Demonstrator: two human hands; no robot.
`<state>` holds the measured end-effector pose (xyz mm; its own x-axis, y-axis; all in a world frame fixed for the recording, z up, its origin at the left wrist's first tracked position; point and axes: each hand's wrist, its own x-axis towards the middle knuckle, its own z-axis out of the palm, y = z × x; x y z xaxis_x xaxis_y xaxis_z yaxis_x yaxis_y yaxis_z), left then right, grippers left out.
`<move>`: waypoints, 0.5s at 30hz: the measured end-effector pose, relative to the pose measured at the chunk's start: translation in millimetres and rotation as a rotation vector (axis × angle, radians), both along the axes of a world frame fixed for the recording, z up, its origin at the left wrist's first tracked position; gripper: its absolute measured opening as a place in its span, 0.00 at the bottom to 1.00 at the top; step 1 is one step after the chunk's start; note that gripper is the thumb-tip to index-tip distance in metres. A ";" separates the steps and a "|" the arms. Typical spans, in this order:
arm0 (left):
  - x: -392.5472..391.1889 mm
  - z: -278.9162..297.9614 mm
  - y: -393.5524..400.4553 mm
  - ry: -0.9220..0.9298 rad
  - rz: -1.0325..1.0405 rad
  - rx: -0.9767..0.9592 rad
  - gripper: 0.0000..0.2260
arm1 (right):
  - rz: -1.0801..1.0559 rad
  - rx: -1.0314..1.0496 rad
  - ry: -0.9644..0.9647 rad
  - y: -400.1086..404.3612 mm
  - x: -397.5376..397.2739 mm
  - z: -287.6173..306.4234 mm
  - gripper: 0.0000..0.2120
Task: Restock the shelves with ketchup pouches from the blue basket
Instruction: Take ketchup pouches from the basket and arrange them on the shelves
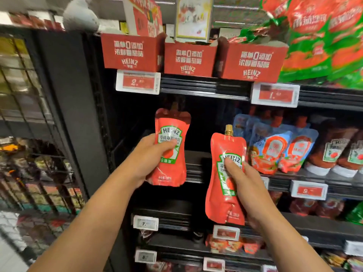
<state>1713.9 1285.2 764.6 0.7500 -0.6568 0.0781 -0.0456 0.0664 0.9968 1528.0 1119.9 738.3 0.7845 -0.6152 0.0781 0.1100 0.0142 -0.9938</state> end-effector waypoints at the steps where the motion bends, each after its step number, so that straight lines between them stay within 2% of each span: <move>1: 4.9 9.1 -7.4 0.014 0.033 -0.005 0.06 | 0.010 -0.011 0.000 -3.3 2.5 4.6 0.12; 6: 34.0 25.6 -44.1 -0.038 0.335 0.087 0.16 | 0.027 -0.105 -0.031 -20.7 20.9 18.9 0.13; 9: 46.3 14.7 -56.8 -0.178 0.470 0.184 0.14 | 0.022 -0.125 -0.042 -26.2 33.9 23.5 0.14; 11: 53.1 1.9 -63.9 -0.299 0.500 0.137 0.12 | 0.030 -0.124 -0.046 -29.1 42.4 22.5 0.13; 13: 59.8 -9.4 -68.7 -0.391 0.541 0.079 0.20 | 0.029 -0.122 -0.043 -33.3 51.3 20.0 0.12; 15: 66.5 -18.6 -72.3 -0.449 0.527 0.118 0.27 | 0.019 -0.135 -0.033 -39.9 62.5 15.8 0.12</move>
